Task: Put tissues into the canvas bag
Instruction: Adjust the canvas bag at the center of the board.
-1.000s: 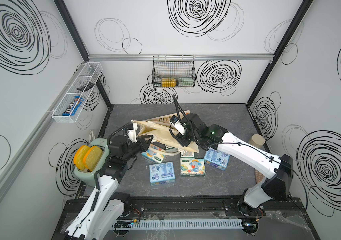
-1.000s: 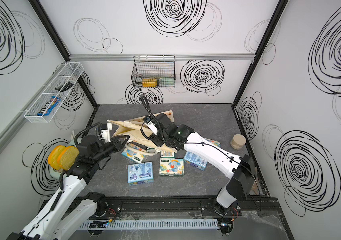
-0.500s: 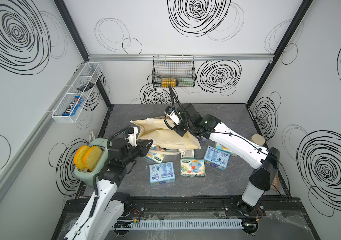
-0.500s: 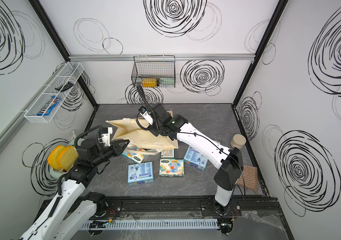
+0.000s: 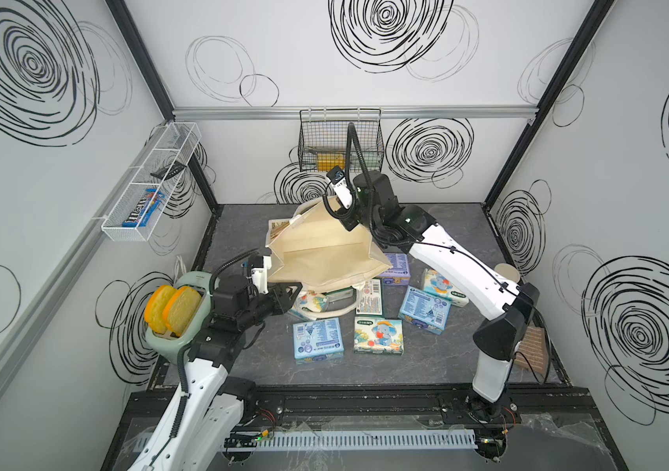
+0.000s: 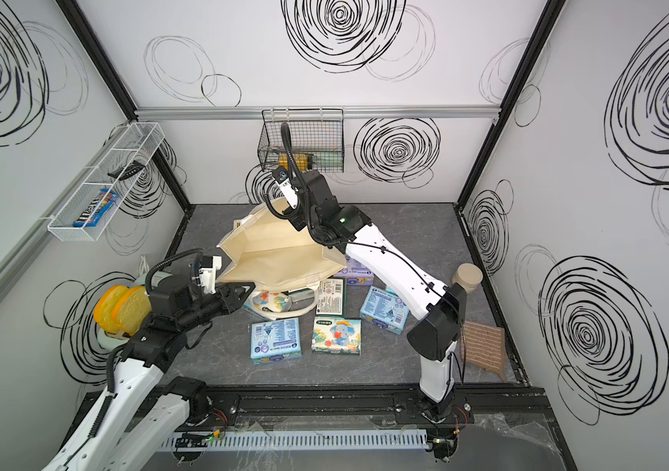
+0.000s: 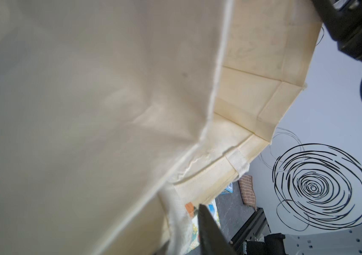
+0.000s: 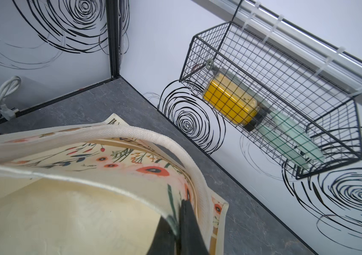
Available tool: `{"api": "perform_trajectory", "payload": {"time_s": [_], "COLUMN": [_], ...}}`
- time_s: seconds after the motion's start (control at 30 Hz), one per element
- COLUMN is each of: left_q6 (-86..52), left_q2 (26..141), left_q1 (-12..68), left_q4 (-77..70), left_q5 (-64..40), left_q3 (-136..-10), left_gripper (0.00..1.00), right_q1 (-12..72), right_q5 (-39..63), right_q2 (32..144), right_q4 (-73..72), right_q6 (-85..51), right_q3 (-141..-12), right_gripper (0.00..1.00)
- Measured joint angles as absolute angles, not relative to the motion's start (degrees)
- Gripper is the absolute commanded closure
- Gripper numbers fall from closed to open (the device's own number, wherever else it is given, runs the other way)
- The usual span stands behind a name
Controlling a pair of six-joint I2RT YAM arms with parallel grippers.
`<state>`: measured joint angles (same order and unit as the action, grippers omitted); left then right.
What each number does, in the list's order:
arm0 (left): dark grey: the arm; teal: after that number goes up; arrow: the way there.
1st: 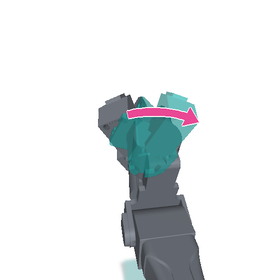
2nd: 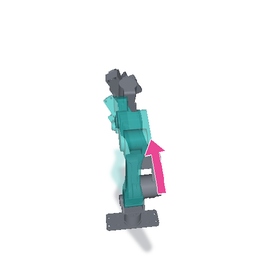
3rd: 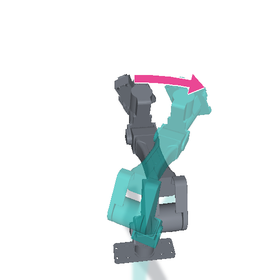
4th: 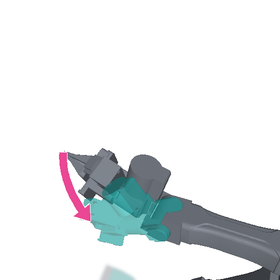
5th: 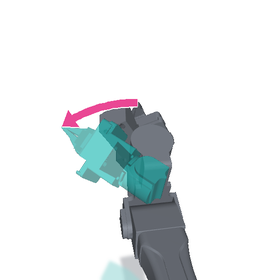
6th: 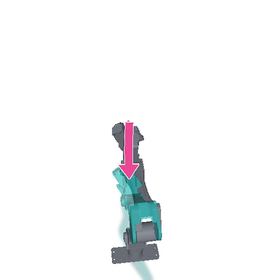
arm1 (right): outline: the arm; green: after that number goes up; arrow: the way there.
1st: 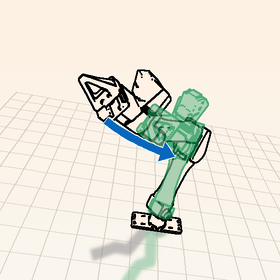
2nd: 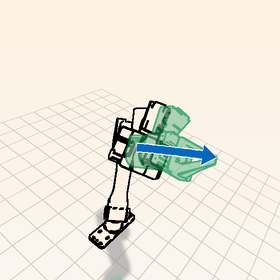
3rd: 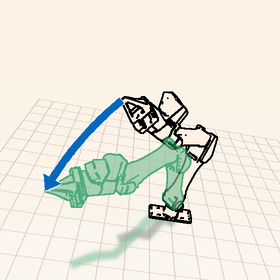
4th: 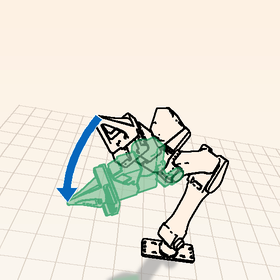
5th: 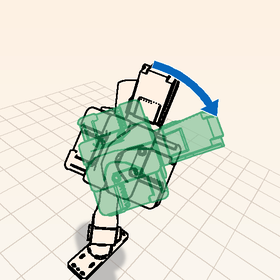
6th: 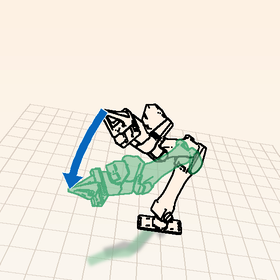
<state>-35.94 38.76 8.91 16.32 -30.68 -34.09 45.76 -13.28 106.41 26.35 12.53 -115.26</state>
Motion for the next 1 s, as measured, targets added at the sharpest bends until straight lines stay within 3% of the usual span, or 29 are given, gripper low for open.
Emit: {"api": "perform_trajectory", "payload": {"time_s": [0.13,0.37,0.4,0.43,0.47,0.7,0.83,1.0], "left_q6": [-35.33,-31.75,-30.74,-29.36,-27.77,-3.75,13.72,29.56], "left_q2": [38.89,42.06,42.09,42.02,42.0,46.76,52.1,61.49], "left_q1": [9.32,8.38,8.19,8.1,8.1,10.63,20.23,32.34], "left_q4": [22.83,25.32,24.93,24.38,23.66,22.81,25.3,28.75], "left_q5": [-30.0,-26.11,-25.36,-24.49,-23.81,-20.1,-11.9,-0.93], "left_q3": [-39.57,-62.83,-64.66,-66.48,-67.85,-72.51,-72.49,-71.31], "left_gripper": [0.04,0.05,0.21,0.49,0.6,0.55,0.46,0.45], "right_q1": [45.98,46.06,46.06,46.06,46.06,45.71,45.67,45.67], "right_q5": [-12.56,-12.01,-11.99,-11.92,-11.79,-10.41,-9.43,-8.64], "right_q2": [104.12,100.42,100.01,99.61,99.22,97.47,97.25,97.25], "right_q4": [20.62,16.51,16.29,16.16,16.1,17.06,17.69,18.52], "right_q6": [12.86,12.91,12.91,12.91,12.91,12.84,12.47,12.05], "right_q3": [-106.06,-94.91,-94.54,-94.28,-94.21,-94.13,-94.08,-94.08], "right_gripper": [1.0,1.0,1.0,1.0,1.0,1.0,1.0,1.0]}}
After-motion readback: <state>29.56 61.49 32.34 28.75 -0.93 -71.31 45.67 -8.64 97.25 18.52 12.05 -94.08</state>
